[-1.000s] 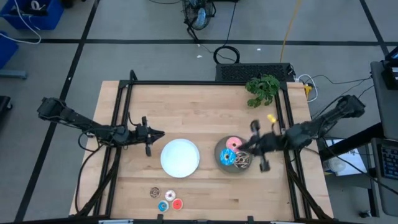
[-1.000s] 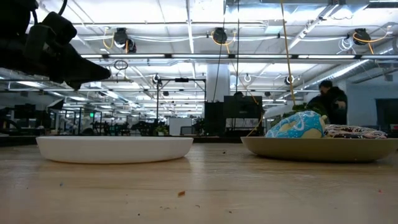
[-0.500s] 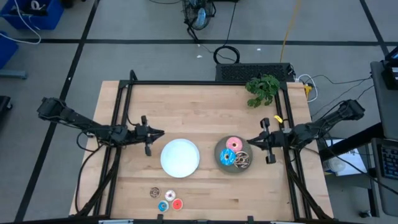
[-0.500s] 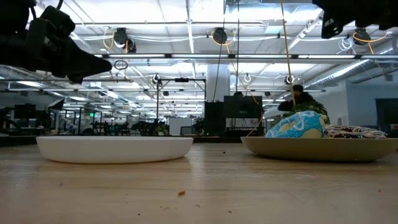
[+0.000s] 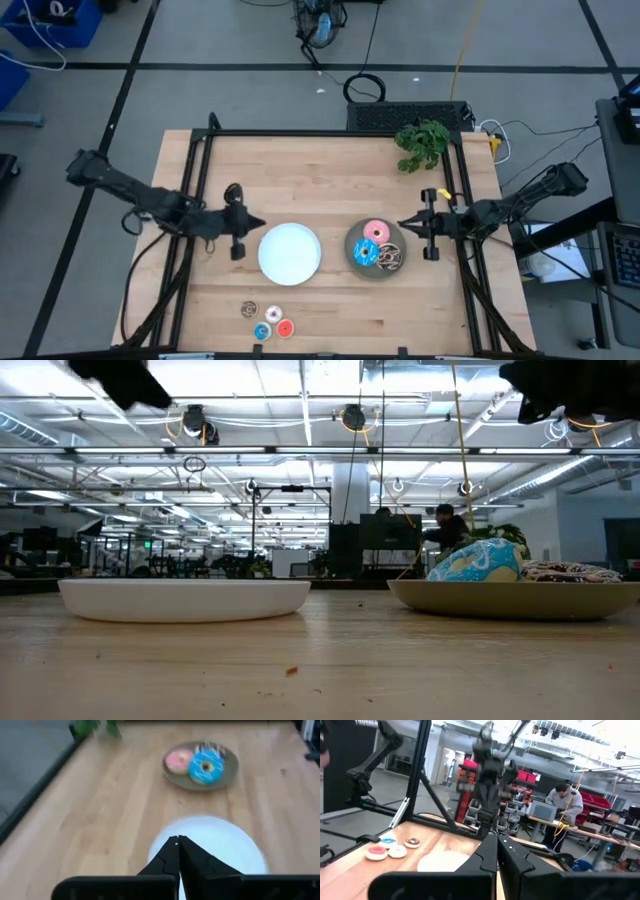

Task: Pick & Place donuts
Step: Put the small brown donut on the white plate

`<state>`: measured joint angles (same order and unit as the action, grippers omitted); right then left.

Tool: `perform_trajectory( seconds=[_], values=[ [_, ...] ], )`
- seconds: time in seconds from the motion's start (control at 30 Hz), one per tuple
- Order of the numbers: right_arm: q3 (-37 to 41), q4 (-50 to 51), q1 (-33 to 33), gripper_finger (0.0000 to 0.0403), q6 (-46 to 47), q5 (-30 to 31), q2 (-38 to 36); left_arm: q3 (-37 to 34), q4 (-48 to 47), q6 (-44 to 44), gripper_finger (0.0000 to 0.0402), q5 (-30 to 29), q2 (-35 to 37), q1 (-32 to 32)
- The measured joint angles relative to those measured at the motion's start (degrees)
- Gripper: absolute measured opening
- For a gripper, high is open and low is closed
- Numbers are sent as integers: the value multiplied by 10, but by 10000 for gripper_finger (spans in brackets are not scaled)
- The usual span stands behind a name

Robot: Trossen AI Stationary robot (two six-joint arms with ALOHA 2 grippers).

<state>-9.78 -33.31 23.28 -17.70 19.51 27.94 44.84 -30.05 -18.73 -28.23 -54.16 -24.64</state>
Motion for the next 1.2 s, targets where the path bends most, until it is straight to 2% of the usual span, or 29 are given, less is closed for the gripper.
perform_trajectory(
  seconds=[0.07, 0.23, 0.4, 0.57, 0.73, 0.9, 1.2],
  values=[
    [0, 5, 0, 0, -2, -1, 0, 85, -123, -67, 8, 1, -46, -28],
    [0, 9, 0, 0, 5, -2, 0, 264, -347, -203, 4, 41, -183, -97],
    [0, 11, 0, 0, 22, -3, 1, 341, -453, -306, 24, 49, -297, -144],
    [0, 16, 1, 0, 26, -2, 1, 352, -445, -329, 65, 101, -366, -165],
    [10, 15, 1, 0, 52, -2, 4, 352, -431, -329, 129, 144, -414, -177],
    [24, 5, 1, 0, 34, -2, 5, 352, -390, -314, 184, 201, -448, -180],
    [24, -7, 1, 0, 33, -2, 5, 352, -387, -325, 218, 233, -487, -180]
  ],
)
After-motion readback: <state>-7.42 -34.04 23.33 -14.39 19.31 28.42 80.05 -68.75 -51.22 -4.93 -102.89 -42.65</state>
